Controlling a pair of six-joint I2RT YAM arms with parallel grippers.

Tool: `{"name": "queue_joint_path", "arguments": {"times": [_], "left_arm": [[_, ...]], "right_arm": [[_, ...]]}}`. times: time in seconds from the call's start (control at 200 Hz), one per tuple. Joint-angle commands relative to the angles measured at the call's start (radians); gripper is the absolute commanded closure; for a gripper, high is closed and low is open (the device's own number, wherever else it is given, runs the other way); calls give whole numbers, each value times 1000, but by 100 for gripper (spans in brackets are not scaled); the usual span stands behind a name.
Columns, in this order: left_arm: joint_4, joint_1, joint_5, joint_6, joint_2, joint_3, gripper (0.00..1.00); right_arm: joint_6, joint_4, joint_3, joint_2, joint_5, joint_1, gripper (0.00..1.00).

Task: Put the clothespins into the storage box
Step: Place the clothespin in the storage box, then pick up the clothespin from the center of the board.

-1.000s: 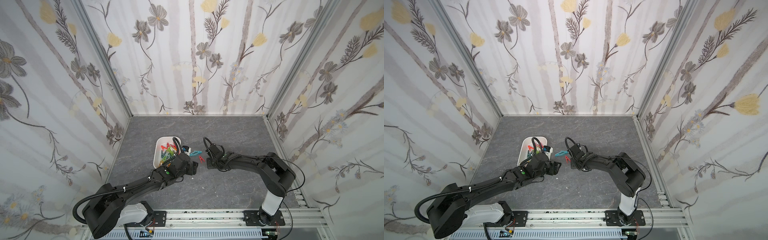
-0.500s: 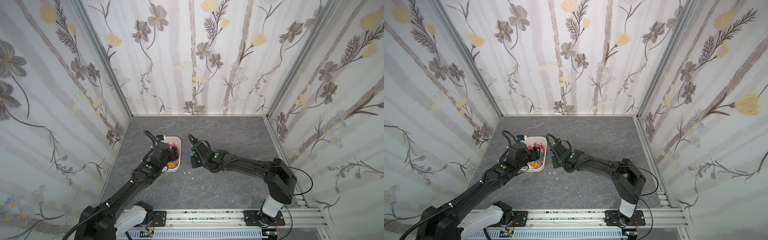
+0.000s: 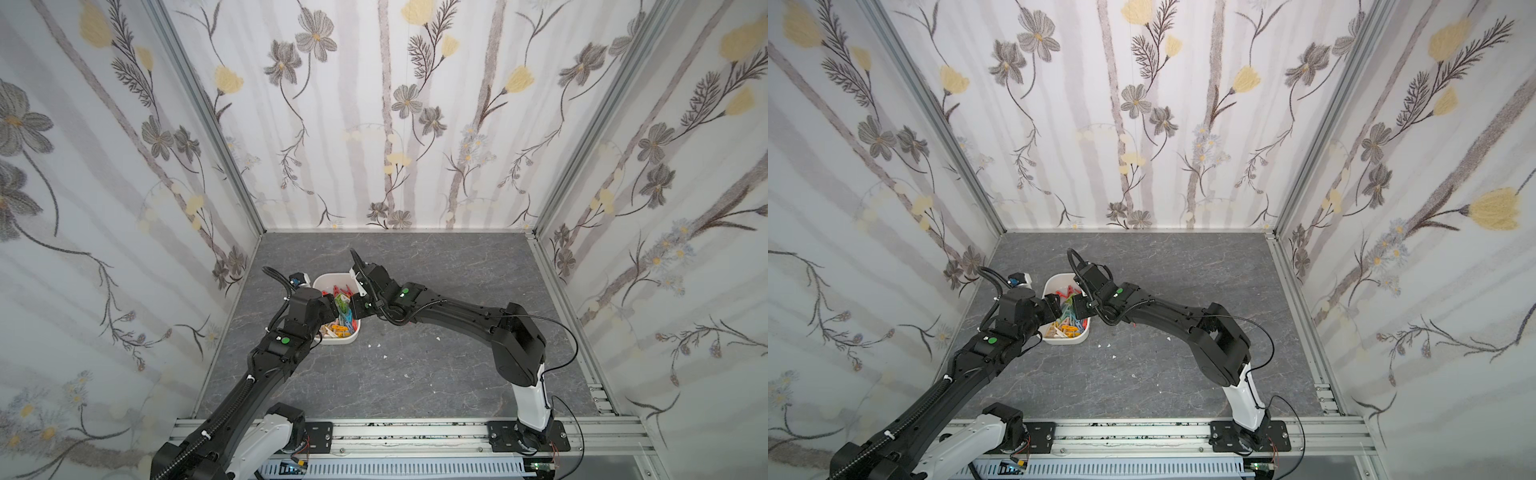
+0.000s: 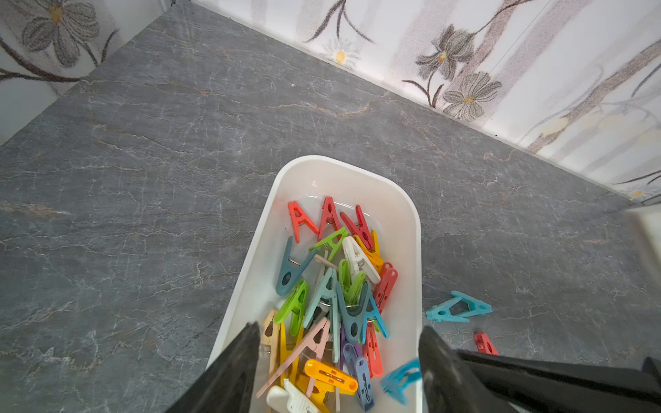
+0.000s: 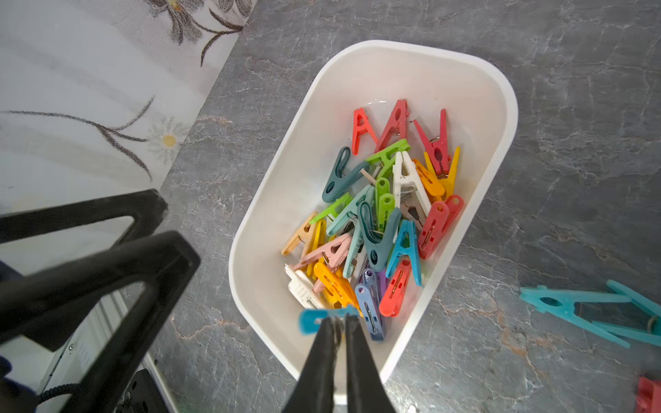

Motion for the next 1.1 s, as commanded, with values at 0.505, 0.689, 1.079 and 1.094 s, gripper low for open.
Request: {"name": "queue_joint_path", "arguments": {"times": [0.505,0.689,1.079,1.094], "left_arm": [[179,-366,110,10,69,-70,29],[250,-457,151,-18,174,-91,28],[282,-464,150,9,252,-81,28],[282,-464,149,10,253,-81,28]], "right_arm": [[10,23,-512,-301,196,-123,76],[-33,48,-549,-272,202,-134,73],[-115,70,-484,-150,216,-186,75],[-119,71,-482,-147,216,-186,75]]}}
